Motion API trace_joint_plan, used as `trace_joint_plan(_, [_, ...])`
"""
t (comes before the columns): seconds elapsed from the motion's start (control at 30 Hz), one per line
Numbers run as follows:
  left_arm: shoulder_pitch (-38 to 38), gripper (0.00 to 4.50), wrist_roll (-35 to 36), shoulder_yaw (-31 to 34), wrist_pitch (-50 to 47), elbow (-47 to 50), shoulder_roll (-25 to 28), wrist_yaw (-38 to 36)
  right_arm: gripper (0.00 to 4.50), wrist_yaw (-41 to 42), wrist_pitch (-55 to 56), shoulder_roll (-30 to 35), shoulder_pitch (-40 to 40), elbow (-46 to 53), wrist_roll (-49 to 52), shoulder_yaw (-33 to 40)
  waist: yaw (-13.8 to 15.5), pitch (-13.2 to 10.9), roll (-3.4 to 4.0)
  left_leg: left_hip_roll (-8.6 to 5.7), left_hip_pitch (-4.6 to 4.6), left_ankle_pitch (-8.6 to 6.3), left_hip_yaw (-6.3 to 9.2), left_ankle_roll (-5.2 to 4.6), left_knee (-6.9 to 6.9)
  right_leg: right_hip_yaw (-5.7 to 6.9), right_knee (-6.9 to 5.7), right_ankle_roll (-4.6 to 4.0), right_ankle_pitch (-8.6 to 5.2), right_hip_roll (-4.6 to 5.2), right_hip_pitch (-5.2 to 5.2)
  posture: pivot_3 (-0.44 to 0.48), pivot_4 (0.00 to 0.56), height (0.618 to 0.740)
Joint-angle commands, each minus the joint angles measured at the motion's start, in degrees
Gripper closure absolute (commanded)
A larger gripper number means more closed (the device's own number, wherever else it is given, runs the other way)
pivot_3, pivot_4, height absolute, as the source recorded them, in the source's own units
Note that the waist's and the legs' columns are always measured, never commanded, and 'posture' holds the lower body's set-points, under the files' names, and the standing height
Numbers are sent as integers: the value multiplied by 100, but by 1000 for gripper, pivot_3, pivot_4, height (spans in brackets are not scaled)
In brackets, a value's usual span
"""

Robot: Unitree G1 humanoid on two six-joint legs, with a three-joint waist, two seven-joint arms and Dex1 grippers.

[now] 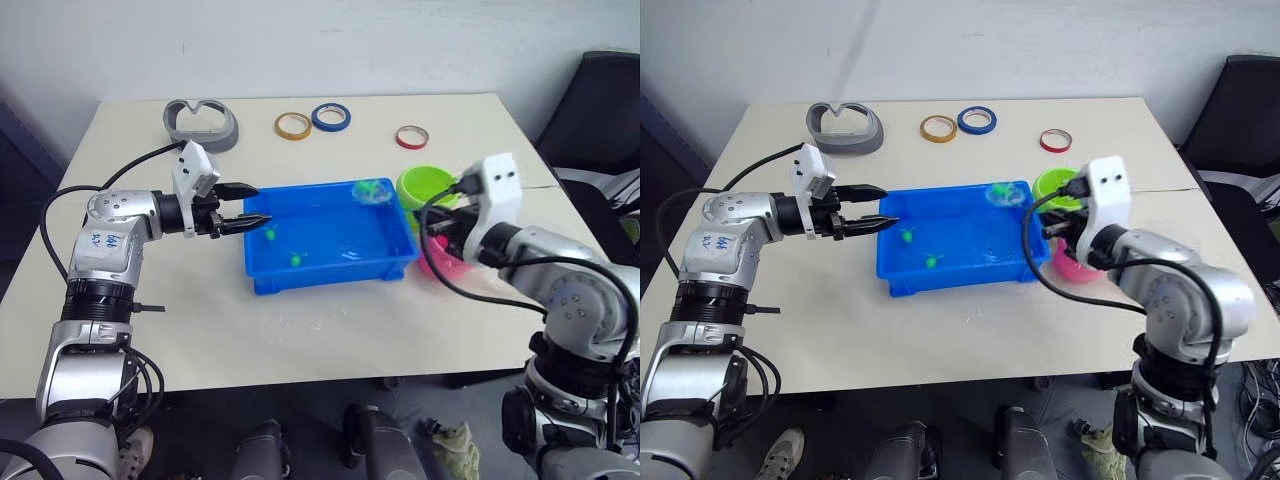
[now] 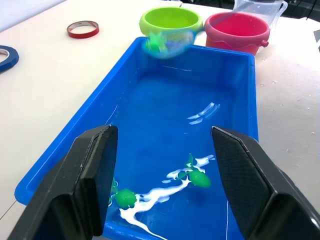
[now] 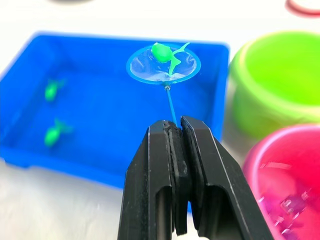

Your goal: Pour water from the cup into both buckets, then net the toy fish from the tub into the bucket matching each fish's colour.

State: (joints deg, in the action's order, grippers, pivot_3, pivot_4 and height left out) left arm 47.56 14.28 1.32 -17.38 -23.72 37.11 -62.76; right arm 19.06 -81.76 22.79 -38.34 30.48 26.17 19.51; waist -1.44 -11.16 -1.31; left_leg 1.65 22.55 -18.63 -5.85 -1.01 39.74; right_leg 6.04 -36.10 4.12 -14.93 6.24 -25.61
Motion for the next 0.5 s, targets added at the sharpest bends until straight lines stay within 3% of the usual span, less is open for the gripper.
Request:
trace_joint_plan(0.03, [258,1216,81,66,113,-4,7,-93,4500,53,-7,322,-203,209,154,495,1,0,0,0,1,0,0,0,-1,0,1,0,0,0,0,0,150,713])
trace_joint_plan(0.23, [522,1216,179,-27,49,-138,-208,-418,4500,159,570,1292,60,-118,-92,257,25,0,0,-5,1,0,0,-1,-5,2,9,1,1,0,2,0,150,713])
trace_joint_plan(0.5, [823,1216,89,-144,238,-482,-493,-533,4500,639,2678,2740,523,-971,-1318,-1544,-13,0,0,-5,-4,0,-12,-3,-12,-6,11,5,3,-6,0,0,150,713])
